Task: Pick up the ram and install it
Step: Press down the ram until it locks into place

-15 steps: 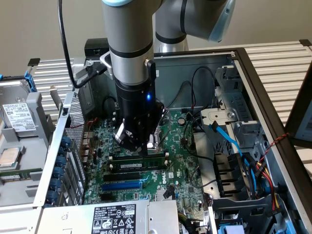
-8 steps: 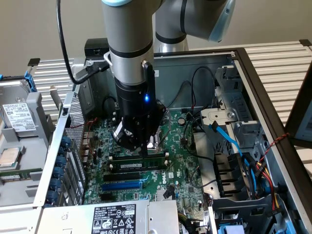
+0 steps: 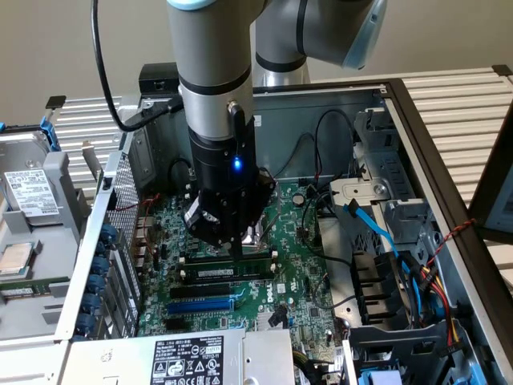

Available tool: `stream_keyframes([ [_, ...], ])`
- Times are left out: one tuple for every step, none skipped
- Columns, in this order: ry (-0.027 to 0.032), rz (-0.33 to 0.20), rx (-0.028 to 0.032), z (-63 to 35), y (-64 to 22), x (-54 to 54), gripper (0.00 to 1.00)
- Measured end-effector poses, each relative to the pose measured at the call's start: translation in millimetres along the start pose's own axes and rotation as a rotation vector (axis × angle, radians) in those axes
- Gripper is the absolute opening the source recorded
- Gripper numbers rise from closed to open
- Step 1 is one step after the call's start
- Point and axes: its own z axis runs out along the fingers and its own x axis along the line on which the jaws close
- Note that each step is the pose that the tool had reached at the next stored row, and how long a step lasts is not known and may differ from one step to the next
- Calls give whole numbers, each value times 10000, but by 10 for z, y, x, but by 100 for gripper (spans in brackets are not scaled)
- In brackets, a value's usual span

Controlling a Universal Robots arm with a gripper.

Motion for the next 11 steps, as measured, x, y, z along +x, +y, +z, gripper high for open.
stream_keyframes([
  [0,166,6,0,0,0,10],
  [0,339,14,0,0,0,10],
  [-1,519,20,1,0,0,10],
  [-1,686,27,1,0,0,10],
  [-2,856,34,1,0,0,10],
  [-2,1023,40,2,0,0,10],
  [-3,1198,48,2,0,0,10],
  [-3,1370,55,2,0,0,10],
  [-3,1538,61,2,0,0,10],
  [-4,1712,68,2,0,0,10],
  [-5,1880,75,3,0,0,10],
])
